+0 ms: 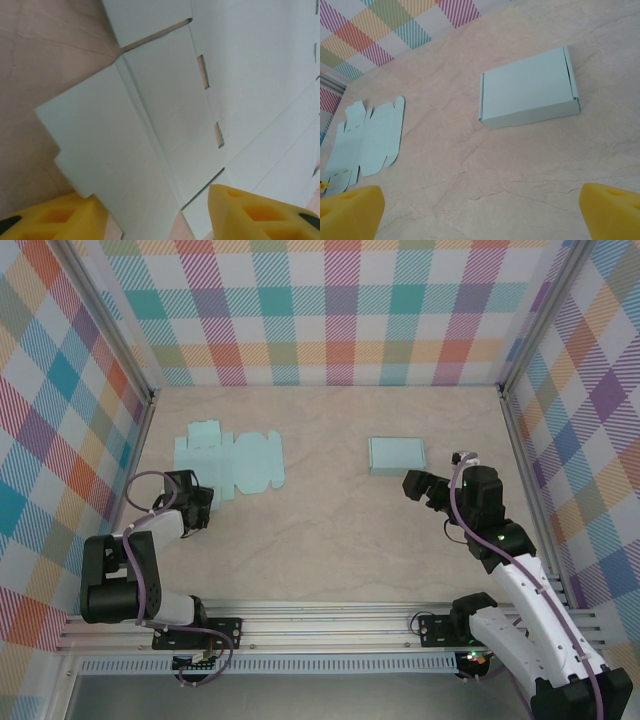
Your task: Fold the paper box
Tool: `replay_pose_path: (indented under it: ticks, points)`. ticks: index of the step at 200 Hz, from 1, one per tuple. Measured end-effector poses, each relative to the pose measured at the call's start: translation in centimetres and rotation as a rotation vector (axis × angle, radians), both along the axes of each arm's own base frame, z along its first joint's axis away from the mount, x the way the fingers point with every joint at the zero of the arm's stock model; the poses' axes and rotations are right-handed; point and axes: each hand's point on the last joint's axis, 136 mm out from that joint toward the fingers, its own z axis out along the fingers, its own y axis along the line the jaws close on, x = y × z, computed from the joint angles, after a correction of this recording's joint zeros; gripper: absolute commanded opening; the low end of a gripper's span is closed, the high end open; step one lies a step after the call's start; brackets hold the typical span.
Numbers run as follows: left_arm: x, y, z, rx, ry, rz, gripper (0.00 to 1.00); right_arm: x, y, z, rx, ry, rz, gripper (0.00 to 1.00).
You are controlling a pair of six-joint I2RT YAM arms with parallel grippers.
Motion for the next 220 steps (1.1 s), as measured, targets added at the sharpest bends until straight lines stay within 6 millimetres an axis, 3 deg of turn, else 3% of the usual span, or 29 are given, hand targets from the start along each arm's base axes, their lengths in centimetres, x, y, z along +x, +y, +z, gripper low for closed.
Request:
replay_pose_path:
  ticks: [66, 77, 98, 120, 152, 171, 188, 220]
  points:
    - [0.7, 0.1, -0.3, 0.006, -0.004, -0.009, 0.37, 0.0, 0.0, -0.3, -0.002, 0.008, 0.000, 1.00]
    - [0.8, 0.1, -0.6, 0.010, 0.003, -0.015, 0.28, 0.0, 0.0, -0.3, -0.002, 0.008, 0.000, 1.00]
    - [1.1, 0.3, -1.0, 0.015, 0.013, -0.013, 0.00, 0.0, 0.0, -0.3, -0.002, 0.008, 0.000, 1.00]
    - [2.8, 0.8, 0.9, 0.048, -0.057, -0.023, 0.00, 0.0, 0.0, -0.3, -0.002, 0.009, 0.001, 1.00]
    - [1.7, 1.3, 1.8, 0.146, -0.023, -0.088, 0.00, -0.1, 0.1, -0.4, 0.002, 0.009, 0.008, 1.00]
    - [1.5, 1.3, 4.4, 0.232, -0.062, -0.177, 0.00, -0.1, 0.3, -0.5, 0.007, 0.012, 0.019, 1.00]
    - [1.9, 0.8, 8.5, 0.331, -0.156, -0.282, 0.00, -0.1, 0.5, -0.3, 0.013, 0.007, 0.024, 1.00]
    - [2.2, -2.6, 16.7, 0.524, -0.374, -0.528, 0.00, 0.3, 0.9, 0.1, 0.028, -0.011, 0.036, 1.00]
